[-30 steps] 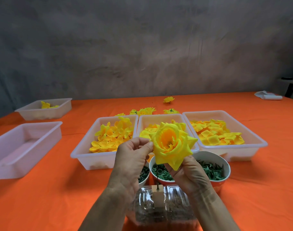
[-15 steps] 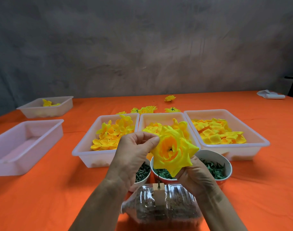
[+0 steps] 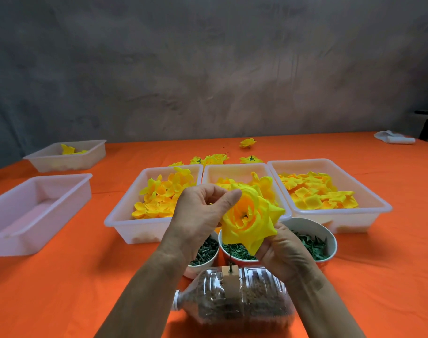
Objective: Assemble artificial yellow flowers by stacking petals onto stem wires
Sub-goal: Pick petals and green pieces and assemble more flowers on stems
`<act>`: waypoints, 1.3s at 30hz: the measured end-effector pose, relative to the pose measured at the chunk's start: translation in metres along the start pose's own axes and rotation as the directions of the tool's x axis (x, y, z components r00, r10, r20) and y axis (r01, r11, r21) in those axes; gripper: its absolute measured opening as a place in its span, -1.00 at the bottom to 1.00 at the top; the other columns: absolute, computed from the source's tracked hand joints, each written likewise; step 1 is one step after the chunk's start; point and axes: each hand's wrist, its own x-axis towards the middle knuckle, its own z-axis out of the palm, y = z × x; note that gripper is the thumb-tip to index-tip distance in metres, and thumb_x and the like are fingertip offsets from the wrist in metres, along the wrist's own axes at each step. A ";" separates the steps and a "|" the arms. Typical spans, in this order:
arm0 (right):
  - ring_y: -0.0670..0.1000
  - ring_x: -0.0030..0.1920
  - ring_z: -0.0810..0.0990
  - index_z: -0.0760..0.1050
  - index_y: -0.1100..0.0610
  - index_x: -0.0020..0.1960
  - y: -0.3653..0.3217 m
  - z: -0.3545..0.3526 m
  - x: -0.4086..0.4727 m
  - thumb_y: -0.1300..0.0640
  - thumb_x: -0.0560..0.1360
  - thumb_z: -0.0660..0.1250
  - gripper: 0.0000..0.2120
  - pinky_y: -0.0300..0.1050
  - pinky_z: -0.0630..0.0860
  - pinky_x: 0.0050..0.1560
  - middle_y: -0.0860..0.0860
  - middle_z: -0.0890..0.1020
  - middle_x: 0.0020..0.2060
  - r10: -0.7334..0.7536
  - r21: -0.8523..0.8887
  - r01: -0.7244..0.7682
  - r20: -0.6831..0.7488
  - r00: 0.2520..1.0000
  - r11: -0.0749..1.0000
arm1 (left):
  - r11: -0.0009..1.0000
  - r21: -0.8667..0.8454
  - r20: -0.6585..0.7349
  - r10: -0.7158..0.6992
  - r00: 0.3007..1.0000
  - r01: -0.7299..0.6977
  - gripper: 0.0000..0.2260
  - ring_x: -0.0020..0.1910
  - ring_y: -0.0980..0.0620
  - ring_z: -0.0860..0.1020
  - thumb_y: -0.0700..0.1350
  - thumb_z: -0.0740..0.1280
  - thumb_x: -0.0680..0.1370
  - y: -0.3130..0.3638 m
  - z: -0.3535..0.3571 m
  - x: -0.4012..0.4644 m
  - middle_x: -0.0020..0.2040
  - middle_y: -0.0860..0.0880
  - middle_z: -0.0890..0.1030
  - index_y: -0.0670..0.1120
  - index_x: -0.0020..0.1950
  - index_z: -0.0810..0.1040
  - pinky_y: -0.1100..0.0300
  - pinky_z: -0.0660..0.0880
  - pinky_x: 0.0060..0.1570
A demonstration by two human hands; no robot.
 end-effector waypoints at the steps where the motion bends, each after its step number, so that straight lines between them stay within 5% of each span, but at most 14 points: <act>1: 0.05 -0.15 0.70 0.70 0.19 -0.11 0.000 0.000 0.000 0.25 0.35 0.31 -0.80 -0.16 0.61 -0.28 0.15 0.70 -0.10 0.004 -0.001 -0.004 -0.003 1.000 1.000 | 1.000 0.019 0.005 -0.003 1.000 0.003 -0.81 -0.29 -0.01 0.52 -0.07 0.42 0.45 0.001 0.000 0.001 -0.23 -0.24 0.60 -0.21 -0.15 0.61 0.16 0.52 -0.26; 6: 0.04 -0.18 0.70 0.70 0.17 -0.14 -0.001 0.003 -0.001 0.26 0.32 0.34 -0.80 -0.13 0.63 -0.28 0.14 0.71 -0.12 0.028 0.006 -0.028 -0.020 0.999 1.000 | 0.999 0.051 -0.091 -0.015 0.996 0.019 -0.95 -0.33 0.01 0.53 -0.28 0.44 0.44 -0.005 -0.001 0.010 -0.27 -0.19 0.62 -0.18 -0.22 0.61 0.21 0.49 -0.34; 16: 0.08 -0.29 0.70 0.67 0.24 -0.27 0.001 0.011 0.003 0.32 0.28 0.32 -0.85 -0.11 0.62 -0.40 0.18 0.70 -0.21 0.043 0.331 0.008 -0.146 0.988 0.944 | 0.990 -0.090 -0.215 -0.122 0.969 0.105 -0.85 -0.42 0.21 0.50 -0.03 0.41 0.46 -0.020 0.004 -0.004 -0.30 -0.01 0.59 -0.10 -0.19 0.59 0.32 0.50 -0.39; 21: 0.07 -0.22 0.71 0.65 0.23 -0.11 0.005 0.012 0.005 0.29 0.30 0.31 -0.79 -0.16 0.62 -0.34 0.18 0.70 -0.15 0.009 0.313 0.038 -0.148 0.989 0.949 | 0.985 -0.053 -0.161 -0.173 0.972 0.167 -0.76 -0.37 0.05 0.45 -0.03 0.49 0.39 -0.022 0.011 -0.012 -0.41 -0.03 0.50 -0.19 -0.27 0.57 0.12 0.48 -0.24; 25: 0.00 -0.21 0.70 0.71 0.12 -0.25 0.008 0.012 0.005 0.26 0.29 0.30 -0.79 -0.20 0.63 -0.27 0.11 0.72 -0.17 -0.050 0.217 0.077 -0.128 0.990 0.973 | 0.960 -0.126 -0.125 -0.265 0.956 0.250 -0.82 -0.40 0.08 0.45 -0.09 0.47 0.42 -0.022 0.010 -0.011 -0.41 -0.02 0.52 -0.20 -0.22 0.60 0.19 0.48 -0.30; 31: 0.02 -0.15 0.70 0.71 0.13 -0.16 0.011 0.001 0.003 0.25 0.32 0.33 -0.80 -0.16 0.62 -0.23 0.11 0.71 -0.13 -0.107 -0.017 0.106 -0.067 0.992 0.994 | 0.930 -0.194 -0.118 -0.337 0.934 0.311 -0.86 -0.42 0.10 0.47 -0.24 0.42 0.46 -0.023 0.004 -0.006 -0.34 -0.03 0.58 -0.11 -0.28 0.54 0.23 0.46 -0.35; 34: 0.05 -0.14 0.69 0.70 0.11 -0.15 0.010 -0.002 0.003 0.19 0.27 0.40 -0.81 -0.09 0.64 -0.12 0.12 0.71 -0.15 -0.141 -0.207 0.125 -0.065 0.988 0.970 | 0.958 -0.139 -0.125 -0.268 0.955 0.251 -0.86 -0.48 0.13 0.48 -0.27 0.39 0.48 -0.022 -0.002 -0.003 -0.35 -0.07 0.58 -0.13 -0.26 0.53 0.25 0.47 -0.39; 39: -0.04 -0.19 0.67 0.71 0.02 -0.16 0.002 0.001 0.004 0.19 0.24 0.44 -0.80 -0.21 0.61 -0.22 0.04 0.72 -0.21 -0.195 -0.451 0.177 0.007 0.981 0.875 | 0.986 0.144 -0.196 -0.049 0.979 0.079 -0.84 -0.40 0.02 0.50 -0.28 0.39 0.47 -0.020 -0.007 0.003 -0.40 -0.04 0.56 -0.10 -0.30 0.56 0.16 0.49 -0.33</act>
